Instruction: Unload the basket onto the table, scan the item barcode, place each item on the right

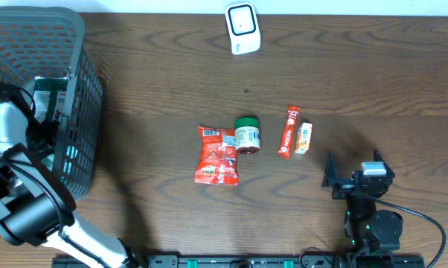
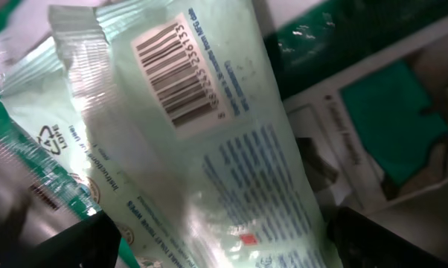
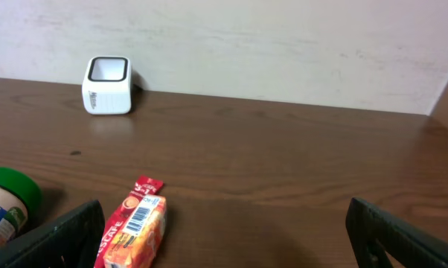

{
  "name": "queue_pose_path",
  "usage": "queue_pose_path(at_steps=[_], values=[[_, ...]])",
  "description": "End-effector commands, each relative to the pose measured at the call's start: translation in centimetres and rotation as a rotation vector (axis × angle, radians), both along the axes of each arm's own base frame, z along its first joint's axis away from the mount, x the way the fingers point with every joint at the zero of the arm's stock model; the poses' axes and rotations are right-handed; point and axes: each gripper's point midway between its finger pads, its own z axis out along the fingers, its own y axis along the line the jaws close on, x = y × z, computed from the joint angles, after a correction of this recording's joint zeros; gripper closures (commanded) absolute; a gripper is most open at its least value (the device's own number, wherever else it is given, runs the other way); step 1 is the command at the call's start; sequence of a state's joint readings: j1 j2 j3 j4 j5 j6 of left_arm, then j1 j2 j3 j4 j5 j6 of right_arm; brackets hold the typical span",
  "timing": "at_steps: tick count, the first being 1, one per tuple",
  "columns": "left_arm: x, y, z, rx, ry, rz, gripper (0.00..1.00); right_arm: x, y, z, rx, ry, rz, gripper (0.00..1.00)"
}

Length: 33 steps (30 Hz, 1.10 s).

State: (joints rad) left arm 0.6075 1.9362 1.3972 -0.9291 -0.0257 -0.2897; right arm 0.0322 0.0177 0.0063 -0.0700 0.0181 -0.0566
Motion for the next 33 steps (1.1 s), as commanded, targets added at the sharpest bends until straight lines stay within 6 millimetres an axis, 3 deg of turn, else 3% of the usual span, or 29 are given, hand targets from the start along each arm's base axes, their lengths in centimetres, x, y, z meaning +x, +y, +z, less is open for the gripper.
queue_pose_path(at_steps=[1,8,13,25,29,33], values=[[0.8,-1.2,-0.9,-0.055,-0.012,-0.123,0.09,0.0,0.0,0.0,-0.009,-0.001,0.002,0.01],[1.1,-2.2,-1.1,-0.040,0.011,-0.177,0.08,0.0,0.0,0.0,-0.009,-0.001,0.002,0.01],[1.5,-1.2,-1.9,0.043,0.010,-0.189,0.08,0.0,0.0,0.0,-0.009,-0.001,0.002,0.01],[3.3,0.2,-1.7,0.111,-0.042,-0.255,0.09,0.0,0.0,0.0,-0.009,-0.001,0.002,0.01],[2.9,0.7,-1.6,0.139,-0.020,-0.252,0.15,0.0,0.0,0.0,-0.009,-0.001,0.002,0.01],[2.9,0.7,-1.6,0.137,-0.018,-0.252,0.33,0.0,0.0,0.0,-0.009,-0.001,0.002,0.01]])
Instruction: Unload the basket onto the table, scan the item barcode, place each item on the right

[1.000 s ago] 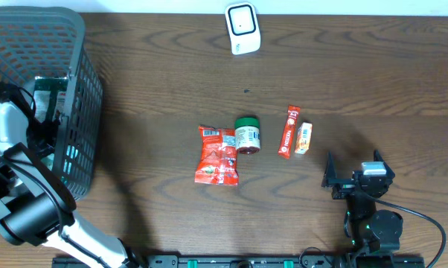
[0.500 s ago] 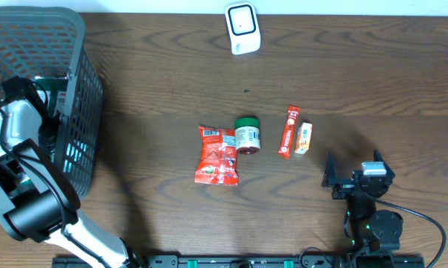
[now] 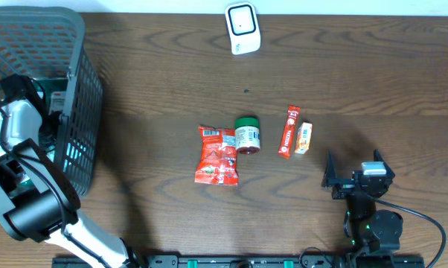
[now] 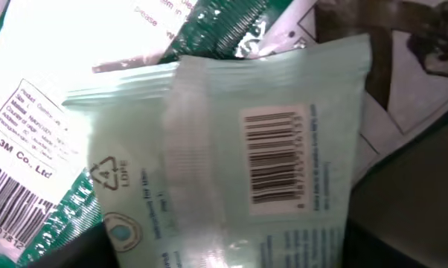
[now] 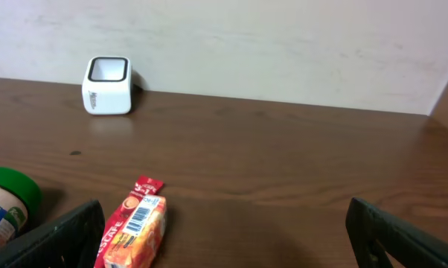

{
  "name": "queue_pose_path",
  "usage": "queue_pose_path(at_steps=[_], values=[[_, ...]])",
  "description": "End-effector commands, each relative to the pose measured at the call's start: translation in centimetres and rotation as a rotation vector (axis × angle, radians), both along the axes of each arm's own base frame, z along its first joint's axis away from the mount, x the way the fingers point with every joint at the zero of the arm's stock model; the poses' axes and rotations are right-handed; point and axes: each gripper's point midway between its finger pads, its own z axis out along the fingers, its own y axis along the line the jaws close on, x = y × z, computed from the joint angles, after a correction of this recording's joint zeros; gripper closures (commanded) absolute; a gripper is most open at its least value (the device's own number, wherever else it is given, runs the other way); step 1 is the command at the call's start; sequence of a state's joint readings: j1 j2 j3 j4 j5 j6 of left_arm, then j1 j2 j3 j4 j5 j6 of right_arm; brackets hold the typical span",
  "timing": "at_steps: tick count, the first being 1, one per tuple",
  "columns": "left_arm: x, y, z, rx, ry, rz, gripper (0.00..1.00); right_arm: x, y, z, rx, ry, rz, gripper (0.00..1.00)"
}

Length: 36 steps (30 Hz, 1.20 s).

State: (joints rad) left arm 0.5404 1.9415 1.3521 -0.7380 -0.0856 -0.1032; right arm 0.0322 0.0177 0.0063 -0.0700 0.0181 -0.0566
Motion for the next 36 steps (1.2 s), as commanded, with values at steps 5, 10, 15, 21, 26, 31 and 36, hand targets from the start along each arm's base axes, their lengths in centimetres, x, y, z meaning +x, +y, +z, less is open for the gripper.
queue_pose_path(at_steps=[5,10,15,21,26,31,36], values=[[-1.1,0.1,-1.3,0.012,0.056,-0.001,0.32,0.0,0.0,0.0,-0.009,-0.001,0.002,0.01],[-2.4,0.5,-2.3,0.046,0.115,0.022,0.29,0.0,0.0,0.0,-0.009,-0.001,0.002,0.01],[-3.6,1.0,-3.7,0.077,0.180,0.055,0.22,0.0,0.0,0.0,-0.009,-0.001,0.002,0.01],[-3.2,1.3,-4.1,0.083,0.168,0.055,0.42,0.0,0.0,0.0,-0.009,-0.001,0.002,0.01],[-2.8,1.4,-3.8,0.086,0.154,0.056,0.75,0.0,0.0,0.0,-0.009,-0.001,0.002,0.01],[-1.7,2.0,-1.0,0.107,0.108,0.060,0.92,0.0,0.0,0.0,-0.009,-0.001,0.002,0.01],[-0.2,2.5,5.2,0.169,-0.054,0.081,0.93,0.0,0.0,0.0,-0.009,-0.001,0.002,0.01]])
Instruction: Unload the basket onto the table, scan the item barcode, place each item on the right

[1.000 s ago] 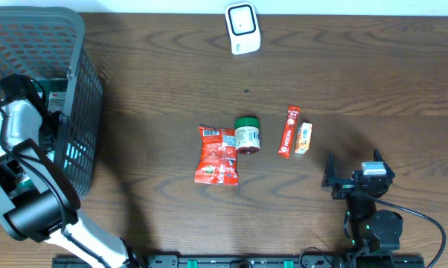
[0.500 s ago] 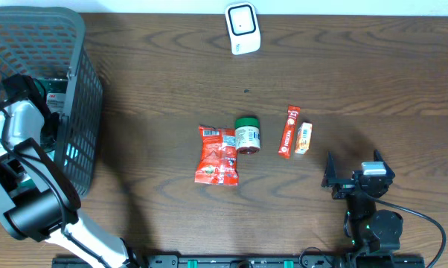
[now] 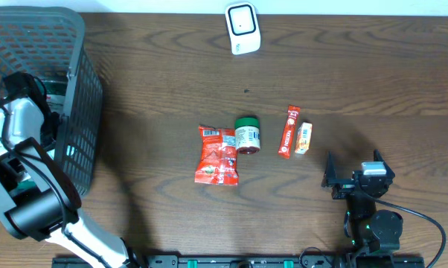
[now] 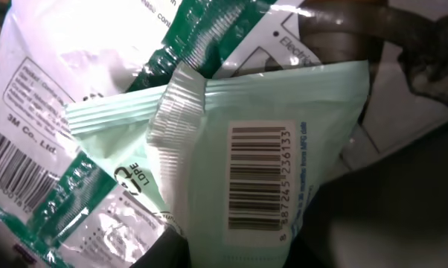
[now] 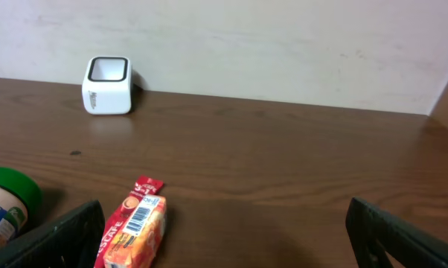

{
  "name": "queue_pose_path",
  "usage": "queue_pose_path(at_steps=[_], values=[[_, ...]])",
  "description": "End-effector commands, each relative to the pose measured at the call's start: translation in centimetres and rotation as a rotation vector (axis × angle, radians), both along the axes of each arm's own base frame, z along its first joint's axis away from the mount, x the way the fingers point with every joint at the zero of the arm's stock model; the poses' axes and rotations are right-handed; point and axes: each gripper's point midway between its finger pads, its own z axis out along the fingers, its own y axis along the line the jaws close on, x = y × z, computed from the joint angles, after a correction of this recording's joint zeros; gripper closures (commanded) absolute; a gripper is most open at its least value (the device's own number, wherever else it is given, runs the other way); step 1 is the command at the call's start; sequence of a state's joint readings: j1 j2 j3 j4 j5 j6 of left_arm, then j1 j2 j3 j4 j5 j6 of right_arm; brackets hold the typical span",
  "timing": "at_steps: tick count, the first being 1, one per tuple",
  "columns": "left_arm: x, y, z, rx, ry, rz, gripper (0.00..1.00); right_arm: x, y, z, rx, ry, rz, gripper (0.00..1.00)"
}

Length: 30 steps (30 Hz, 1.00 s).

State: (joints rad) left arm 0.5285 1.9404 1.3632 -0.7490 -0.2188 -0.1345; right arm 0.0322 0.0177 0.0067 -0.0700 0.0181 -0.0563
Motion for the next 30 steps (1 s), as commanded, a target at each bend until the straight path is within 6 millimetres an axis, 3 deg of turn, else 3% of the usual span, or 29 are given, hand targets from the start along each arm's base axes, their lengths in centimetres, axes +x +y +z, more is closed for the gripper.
queue_pose_path(at_steps=[1,8,11,13,16,23,26,28,30], values=[[0.8,1.0,5.7,0.077,-0.148,0.046,0.93,0.0,0.0,0.0,-0.009,-0.001,0.002,0.01],[1.1,1.1,15.7,0.217,-0.422,0.077,0.93,0.0,0.0,0.0,-0.009,-0.001,0.002,0.01],[1.0,1.0,18.1,0.253,-0.488,0.073,0.92,0.0,0.0,0.0,-0.009,-0.001,0.002,0.01],[1.3,1.1,18.3,0.265,-0.491,0.052,0.92,0.0,0.0,0.0,-0.009,-0.001,0.001,0.01],[1.4,1.2,16.2,0.255,-0.418,-0.012,0.92,0.0,0.0,0.0,-0.009,-0.001,0.002,0.01],[2.4,0.9,7.6,0.121,-0.230,-0.109,0.88,0.0,0.0,0.0,-0.009,-0.001,0.002,0.01],[4.6,-1.0,4.2,-0.016,-0.238,-0.274,0.68,0.0,0.0,0.0,-0.009,-0.001,0.002,0.01],[5.4,-2.0,2.9,-0.076,-0.253,-0.342,0.45,0.0,0.0,0.0,-0.009,-0.001,0.002,0.01],[5.5,-1.8,2.4,-0.073,-0.240,-0.363,0.35,0.0,0.0,0.0,-0.009,-0.001,0.002,0.01]])
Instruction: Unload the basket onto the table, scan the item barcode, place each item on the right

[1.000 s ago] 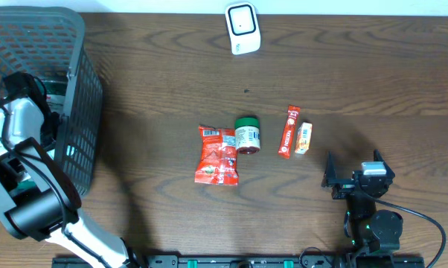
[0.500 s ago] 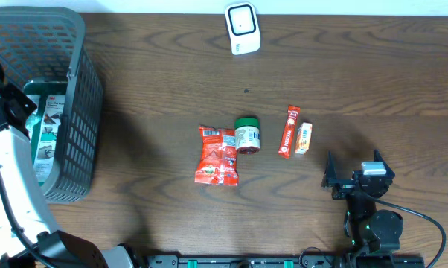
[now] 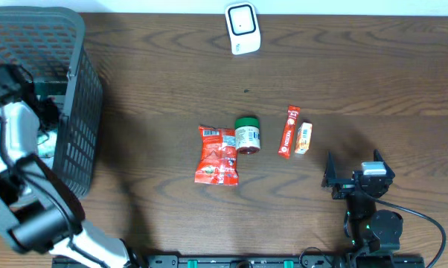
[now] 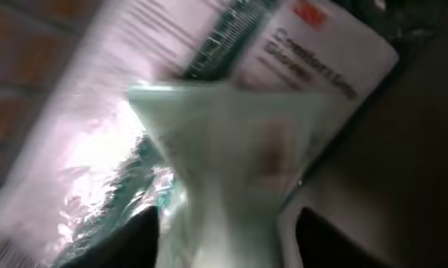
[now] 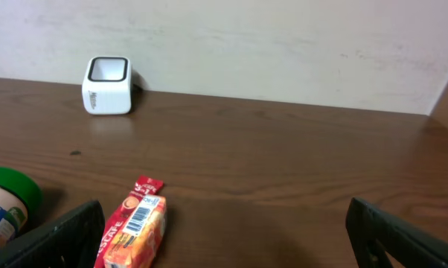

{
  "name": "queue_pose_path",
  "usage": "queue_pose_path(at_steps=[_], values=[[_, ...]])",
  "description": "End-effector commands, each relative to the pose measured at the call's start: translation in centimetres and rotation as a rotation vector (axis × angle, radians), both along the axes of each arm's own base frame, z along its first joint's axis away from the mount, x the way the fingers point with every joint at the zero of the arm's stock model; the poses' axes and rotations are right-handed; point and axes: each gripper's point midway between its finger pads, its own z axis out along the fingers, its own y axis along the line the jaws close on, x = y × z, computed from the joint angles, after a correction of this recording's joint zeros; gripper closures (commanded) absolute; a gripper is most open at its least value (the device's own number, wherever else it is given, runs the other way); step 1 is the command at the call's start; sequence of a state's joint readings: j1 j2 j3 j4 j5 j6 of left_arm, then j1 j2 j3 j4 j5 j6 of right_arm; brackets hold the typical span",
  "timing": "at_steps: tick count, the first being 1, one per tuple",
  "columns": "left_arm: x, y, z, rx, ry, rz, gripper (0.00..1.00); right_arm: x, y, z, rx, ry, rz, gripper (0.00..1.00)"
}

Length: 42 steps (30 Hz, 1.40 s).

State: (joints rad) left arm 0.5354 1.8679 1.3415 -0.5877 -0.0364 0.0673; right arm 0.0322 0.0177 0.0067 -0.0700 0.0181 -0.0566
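In the left wrist view, which is blurred, a pale green packet [image 4: 235, 160] stands between the dark fingers of my left gripper [image 4: 225, 249], which is shut on it. The packet's barcode does not show. From overhead, the left arm [image 3: 16, 126] reaches into the grey basket [image 3: 79, 89] at the far left. The white scanner [image 3: 242, 28] stands at the table's back edge, also visible as a white scanner [image 5: 106, 75] from the right wrist. My right gripper [image 3: 353, 177] rests open near the front right, holding nothing.
At mid-table lie a red pouch [image 3: 218, 155], a green-lidded jar [image 3: 247, 135], a red stick sachet [image 3: 287, 132] and a small orange box [image 3: 304, 138]. A white and green 3M pack [image 4: 313, 56] lies in the basket behind the packet.
The left wrist view has blurred and shifted. The pale green packet now stands pinched between the fingers with its barcode out of sight. The left arm has shifted inside the basket. The right arm is unchanged.
My left gripper hovered open over the pale green packet in the basket, barcode up. It then sat closer over the packet, then had its fingers closing round the packet's lower end. Now it is shut on the packet. The right arm stayed still.
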Motion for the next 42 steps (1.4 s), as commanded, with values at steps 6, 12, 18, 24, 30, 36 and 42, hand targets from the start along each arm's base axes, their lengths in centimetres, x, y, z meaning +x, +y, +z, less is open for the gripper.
queue_pose_path(at_steps=[6,12,18,24,30,36,42], values=[[1.3,-1.1,-0.2,-0.033,-0.035,-0.142,0.24,0.0,0.0,0.0,-0.009,-0.001,0.002,0.01],[1.2,-1.1,-0.6,-0.037,-0.024,-0.140,0.16,0.0,0.0,0.0,-0.009,-0.001,0.002,0.01],[-0.3,0.3,-2.9,0.013,0.088,-0.100,0.15,0.0,0.0,0.0,-0.009,-0.001,0.002,0.01],[-1.6,1.3,-6.2,0.040,0.201,-0.073,0.14,0.0,0.0,0.0,-0.009,-0.001,0.002,0.01],[-2.7,1.3,-9.5,-0.002,0.251,0.006,0.14,0.0,0.0,0.0,-0.009,-0.001,0.002,0.01],[-3.9,0.9,-12.0,-0.043,0.311,0.020,0.29,0.0,0.0,0.0,-0.009,-0.001,0.002,0.01],[-3.5,0.9,-11.6,-0.044,0.301,0.019,0.93,0.0,0.0,0.0,-0.009,-0.001,0.002,0.01]])
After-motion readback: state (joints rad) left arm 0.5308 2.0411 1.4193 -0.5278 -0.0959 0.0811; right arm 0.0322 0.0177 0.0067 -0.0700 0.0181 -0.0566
